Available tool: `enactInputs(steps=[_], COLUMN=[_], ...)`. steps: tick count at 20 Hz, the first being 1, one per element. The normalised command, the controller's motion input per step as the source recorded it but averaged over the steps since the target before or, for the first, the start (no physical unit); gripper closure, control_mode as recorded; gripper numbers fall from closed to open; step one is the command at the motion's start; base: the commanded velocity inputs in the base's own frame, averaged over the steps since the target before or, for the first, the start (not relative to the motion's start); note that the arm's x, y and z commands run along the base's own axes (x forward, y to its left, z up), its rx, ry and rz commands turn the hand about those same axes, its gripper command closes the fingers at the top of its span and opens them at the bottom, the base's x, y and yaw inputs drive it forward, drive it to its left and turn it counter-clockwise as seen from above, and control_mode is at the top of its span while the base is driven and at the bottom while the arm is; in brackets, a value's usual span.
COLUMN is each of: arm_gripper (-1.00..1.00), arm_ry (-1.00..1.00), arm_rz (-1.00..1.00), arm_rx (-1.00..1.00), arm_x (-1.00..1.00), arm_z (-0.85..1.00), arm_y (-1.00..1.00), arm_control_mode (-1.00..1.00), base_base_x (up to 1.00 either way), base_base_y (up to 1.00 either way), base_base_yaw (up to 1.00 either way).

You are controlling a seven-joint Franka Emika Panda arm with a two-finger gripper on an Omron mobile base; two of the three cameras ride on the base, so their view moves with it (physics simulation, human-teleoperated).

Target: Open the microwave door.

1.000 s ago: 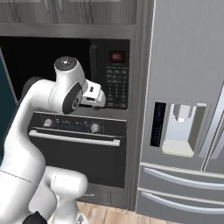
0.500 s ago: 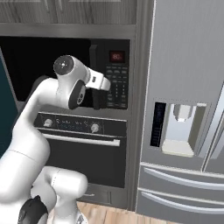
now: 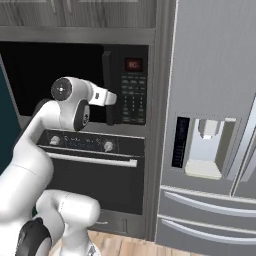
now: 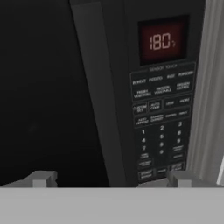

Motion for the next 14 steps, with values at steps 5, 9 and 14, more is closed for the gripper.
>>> enactInputs(steps=[5,9,14], arm_gripper=[-1.0,-1.0,-1.0], arm_ry=[0.05,0.01,0.0], arm_rz=[0.01,0.0,0.0], arm_rx=[0.0,0.0,0.0], arm_x=[0.31,0.54,0.53], arm_z=[0.05,0.0,0.0], arm_y=[0.01,0.0,0.0], arm_control_mode=[-1.0,-1.0,-1.0], base_base_x=[0.0,0.0,0.0], base_base_y=[0.0,0.0,0.0], base_base_yaw=[0.0,0.0,0.0])
